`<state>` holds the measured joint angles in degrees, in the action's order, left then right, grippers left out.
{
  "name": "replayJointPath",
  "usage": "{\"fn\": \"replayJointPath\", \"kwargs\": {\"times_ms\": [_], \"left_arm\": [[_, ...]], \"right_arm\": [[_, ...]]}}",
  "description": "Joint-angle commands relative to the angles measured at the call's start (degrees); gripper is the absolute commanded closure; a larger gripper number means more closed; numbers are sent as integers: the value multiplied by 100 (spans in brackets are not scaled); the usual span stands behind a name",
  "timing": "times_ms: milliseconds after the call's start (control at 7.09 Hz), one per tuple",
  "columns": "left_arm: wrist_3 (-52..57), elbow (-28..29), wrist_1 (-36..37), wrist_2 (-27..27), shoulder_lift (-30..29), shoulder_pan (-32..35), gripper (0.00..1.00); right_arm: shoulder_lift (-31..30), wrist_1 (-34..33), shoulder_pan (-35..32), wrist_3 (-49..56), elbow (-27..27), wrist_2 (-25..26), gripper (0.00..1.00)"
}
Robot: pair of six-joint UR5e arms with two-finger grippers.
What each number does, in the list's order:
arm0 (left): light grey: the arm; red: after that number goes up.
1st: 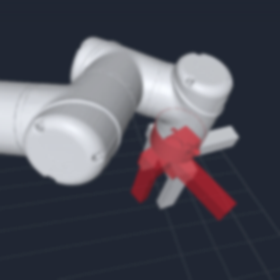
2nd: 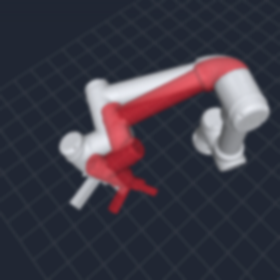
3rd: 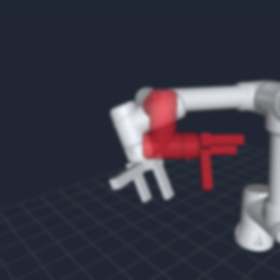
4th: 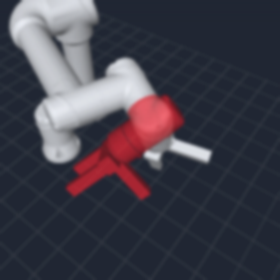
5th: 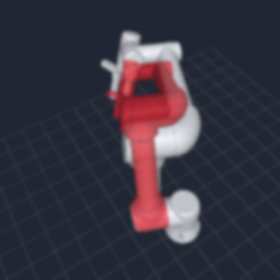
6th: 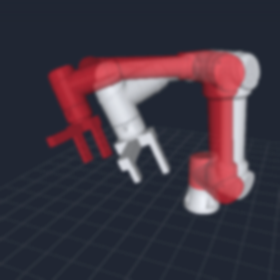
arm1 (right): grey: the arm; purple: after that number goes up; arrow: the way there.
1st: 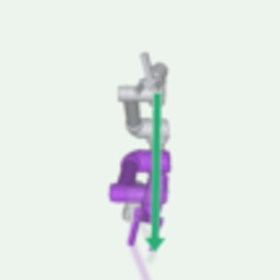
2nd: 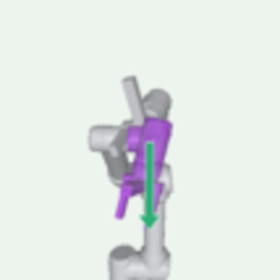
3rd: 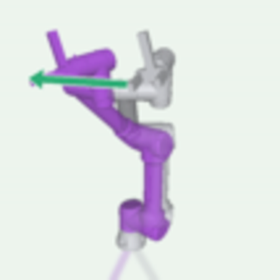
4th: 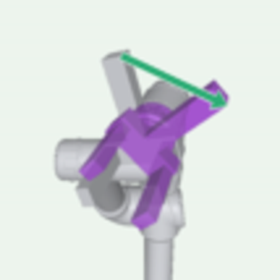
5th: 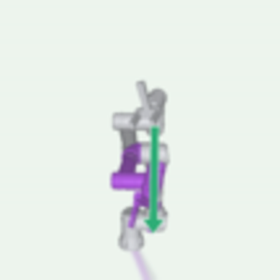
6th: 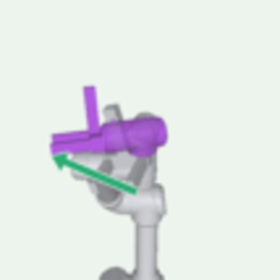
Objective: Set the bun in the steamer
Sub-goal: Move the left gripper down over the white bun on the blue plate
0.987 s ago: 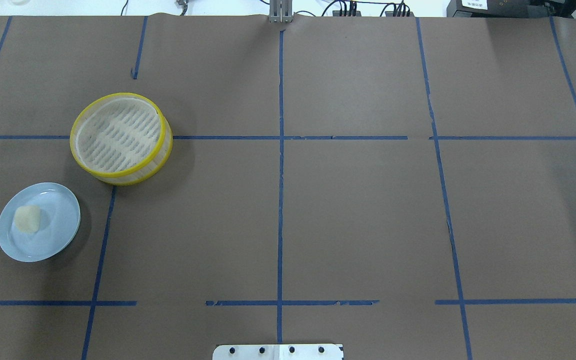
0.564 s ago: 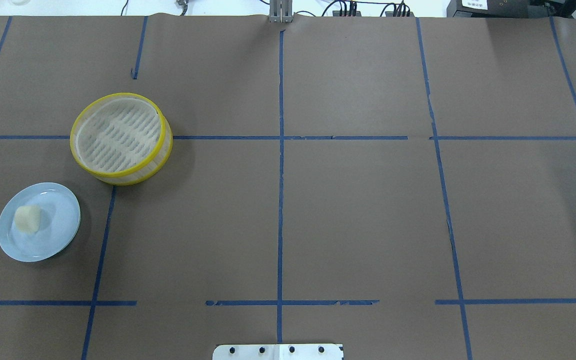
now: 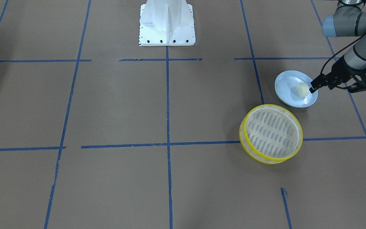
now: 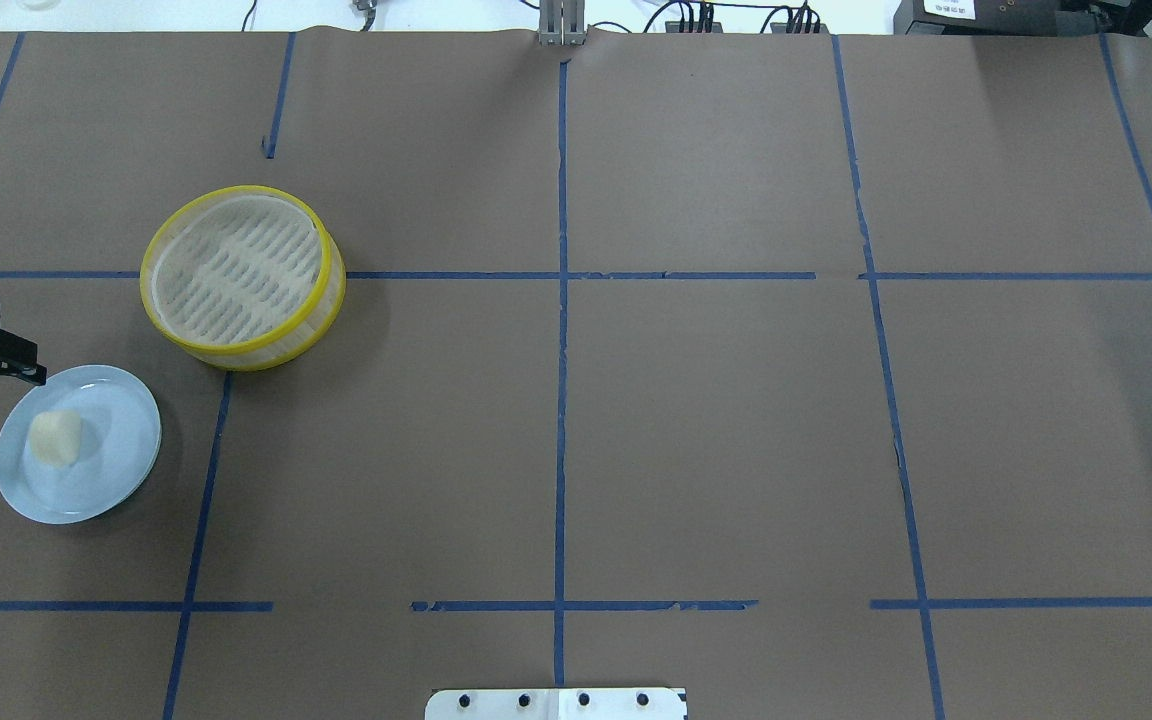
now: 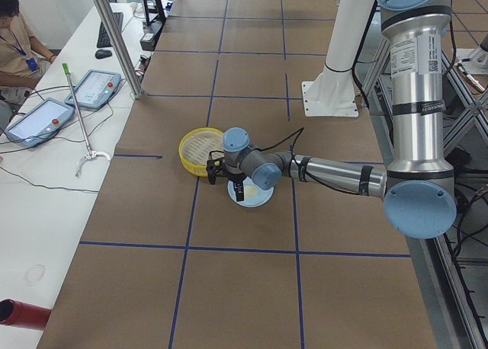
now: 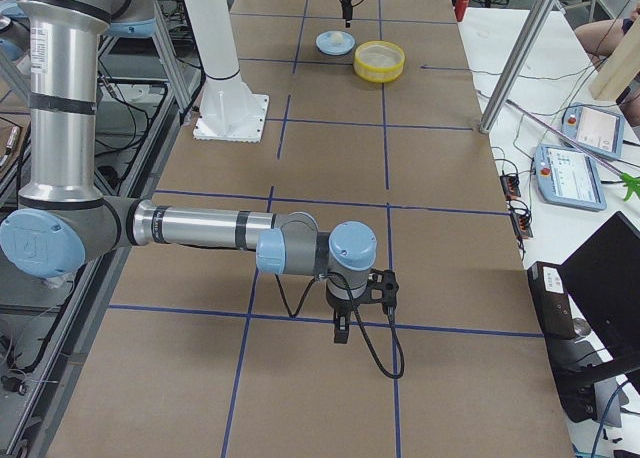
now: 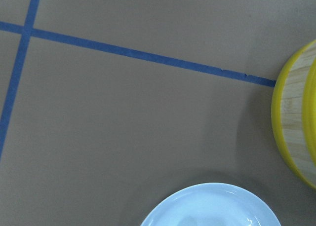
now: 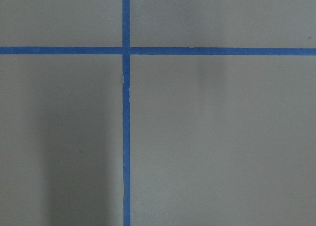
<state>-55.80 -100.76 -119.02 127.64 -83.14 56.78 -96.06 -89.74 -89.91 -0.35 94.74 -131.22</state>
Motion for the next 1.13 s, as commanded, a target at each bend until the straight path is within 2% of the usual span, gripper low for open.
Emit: {"fn": "replayJointPath", "kwargs": {"times_ms": [0,141,987], "left_arm": [[-227,12,2,-28,-26,-263,8],[-490,21,-7,-37,-26,-577,10],[-475,363,-42,-46,-149,-712,23]], "right_arm": [[0,0,0,0,0,0,0],[0,0,0,0,0,0,0],[0,0,0,0,0,0,0]]}}
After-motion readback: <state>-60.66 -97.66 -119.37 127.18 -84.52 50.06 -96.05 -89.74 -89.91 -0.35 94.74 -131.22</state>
